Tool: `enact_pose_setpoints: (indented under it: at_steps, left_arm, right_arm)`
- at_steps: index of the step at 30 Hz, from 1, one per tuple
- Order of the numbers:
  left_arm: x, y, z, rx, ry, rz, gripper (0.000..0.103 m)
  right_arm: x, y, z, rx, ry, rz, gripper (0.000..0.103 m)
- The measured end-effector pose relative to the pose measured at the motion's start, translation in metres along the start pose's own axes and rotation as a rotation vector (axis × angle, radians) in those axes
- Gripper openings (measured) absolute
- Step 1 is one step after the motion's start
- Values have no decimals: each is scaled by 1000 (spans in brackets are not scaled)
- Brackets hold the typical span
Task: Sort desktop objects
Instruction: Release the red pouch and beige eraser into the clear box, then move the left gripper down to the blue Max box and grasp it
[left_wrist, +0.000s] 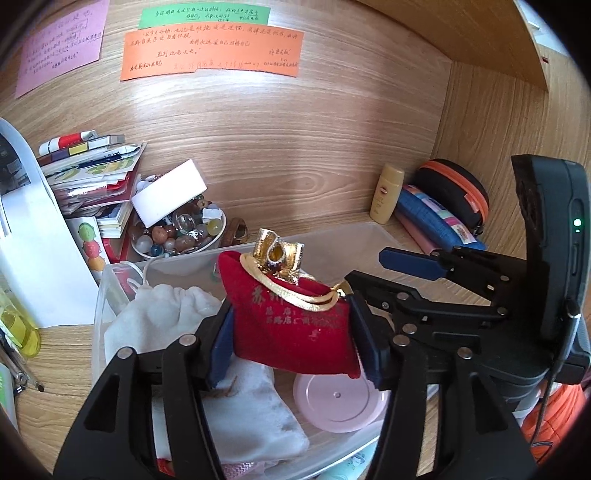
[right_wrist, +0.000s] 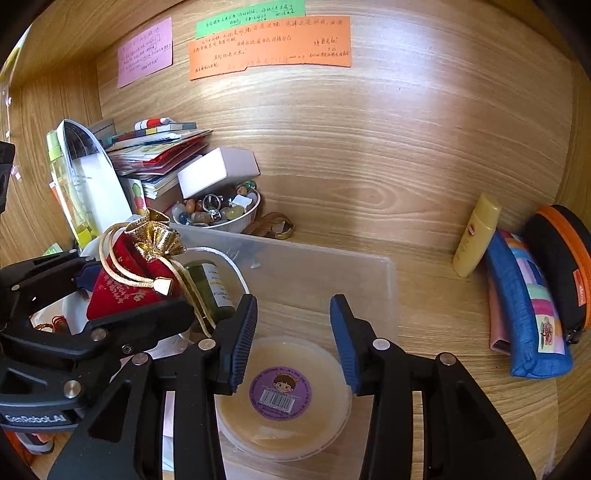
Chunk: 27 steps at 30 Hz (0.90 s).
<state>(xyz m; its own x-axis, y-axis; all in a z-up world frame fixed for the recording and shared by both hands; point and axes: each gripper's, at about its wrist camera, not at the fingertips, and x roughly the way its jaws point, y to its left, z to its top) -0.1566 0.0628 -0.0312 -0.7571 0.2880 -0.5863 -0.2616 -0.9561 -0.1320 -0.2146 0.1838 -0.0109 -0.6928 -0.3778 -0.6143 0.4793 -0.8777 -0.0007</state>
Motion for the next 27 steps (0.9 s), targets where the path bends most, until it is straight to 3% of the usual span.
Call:
enact_pose_setpoints:
  at_steps: [3, 8, 16, 22, 27]
  left_arm:
    - [-5, 2, 1, -18, -21, -13, 69]
    - [-14, 8, 3, -45, -47, -28, 77]
    - [-29, 5, 2, -29, -96, 36, 91]
    - [-48, -1, 6, 3, -161, 66, 98]
    - [-59, -7, 7, 16, -137, 124, 99]
  right_arm:
    - [-6, -3, 2, 14, -29, -3, 46]
    - [-23, -6, 5, 28, -105, -8, 67]
    - [-36, -5, 8, 27, -136, -8, 82]
    - [-44, -10, 8, 53, -145, 24, 85]
    - [-51, -11, 8, 52, -138, 22, 85]
